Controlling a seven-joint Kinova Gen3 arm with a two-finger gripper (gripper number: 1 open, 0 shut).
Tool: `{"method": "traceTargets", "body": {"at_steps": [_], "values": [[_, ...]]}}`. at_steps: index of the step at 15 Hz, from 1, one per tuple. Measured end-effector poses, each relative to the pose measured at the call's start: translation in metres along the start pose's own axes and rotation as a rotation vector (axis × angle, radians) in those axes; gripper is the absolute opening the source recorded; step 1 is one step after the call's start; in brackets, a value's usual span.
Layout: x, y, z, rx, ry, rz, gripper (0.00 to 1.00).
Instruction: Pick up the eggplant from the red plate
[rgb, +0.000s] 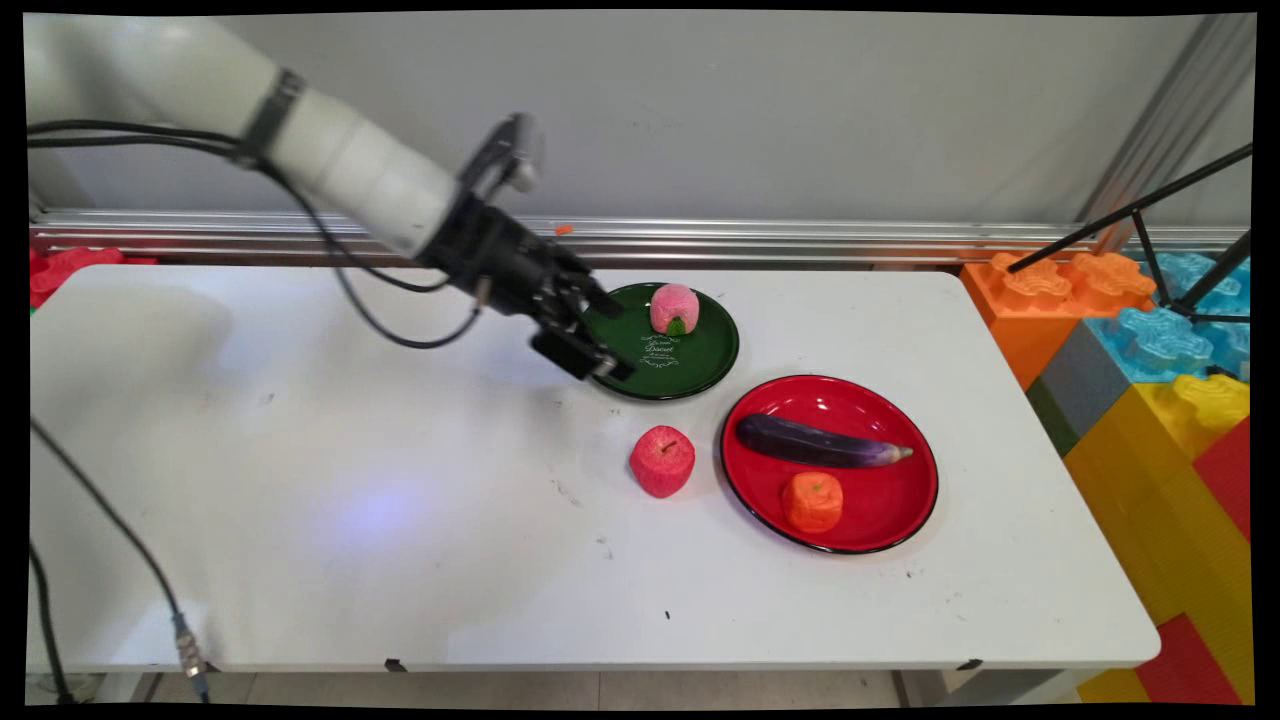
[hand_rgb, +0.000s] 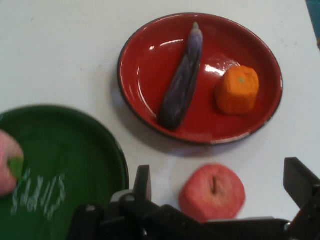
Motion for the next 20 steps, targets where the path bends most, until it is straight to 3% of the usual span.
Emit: {"method": "traceTargets", "body": {"at_steps": [9,20], "values": [[0.045,-0.02,0.092,-0.038,-0.061,0.141,1.0],[0.047,-0.031,0.184,-0.069,-0.119,0.245,1.0]]}}
